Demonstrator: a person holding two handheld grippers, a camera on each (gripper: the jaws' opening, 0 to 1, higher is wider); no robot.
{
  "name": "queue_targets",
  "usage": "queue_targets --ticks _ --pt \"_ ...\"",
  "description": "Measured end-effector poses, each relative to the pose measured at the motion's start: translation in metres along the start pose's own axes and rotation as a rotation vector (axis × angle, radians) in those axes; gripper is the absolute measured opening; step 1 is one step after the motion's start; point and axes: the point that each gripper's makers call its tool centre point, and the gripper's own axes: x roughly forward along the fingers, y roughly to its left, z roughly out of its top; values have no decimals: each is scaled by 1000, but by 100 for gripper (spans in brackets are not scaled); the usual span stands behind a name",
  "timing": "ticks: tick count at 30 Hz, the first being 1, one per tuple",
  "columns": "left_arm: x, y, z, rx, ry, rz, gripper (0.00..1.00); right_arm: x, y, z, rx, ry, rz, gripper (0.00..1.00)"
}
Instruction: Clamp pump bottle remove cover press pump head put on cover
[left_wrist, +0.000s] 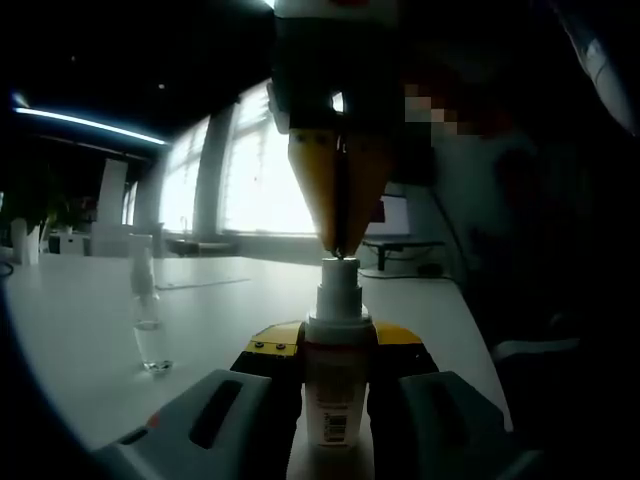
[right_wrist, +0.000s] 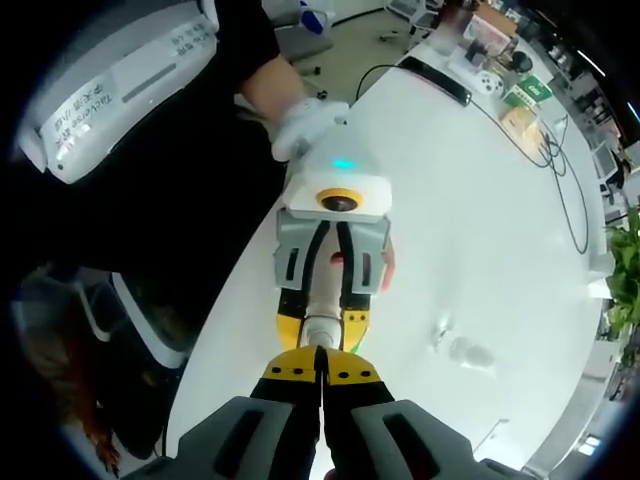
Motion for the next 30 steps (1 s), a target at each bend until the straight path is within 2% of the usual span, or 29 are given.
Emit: queue_targets --ticks 19,30 --pt "0 0 0 -1 0 -1 15 6 1 0 -4 5 23 0" --pt "0 0 0 -1 0 -1 15 -1 -1 -2 -5 -8 -7 0"
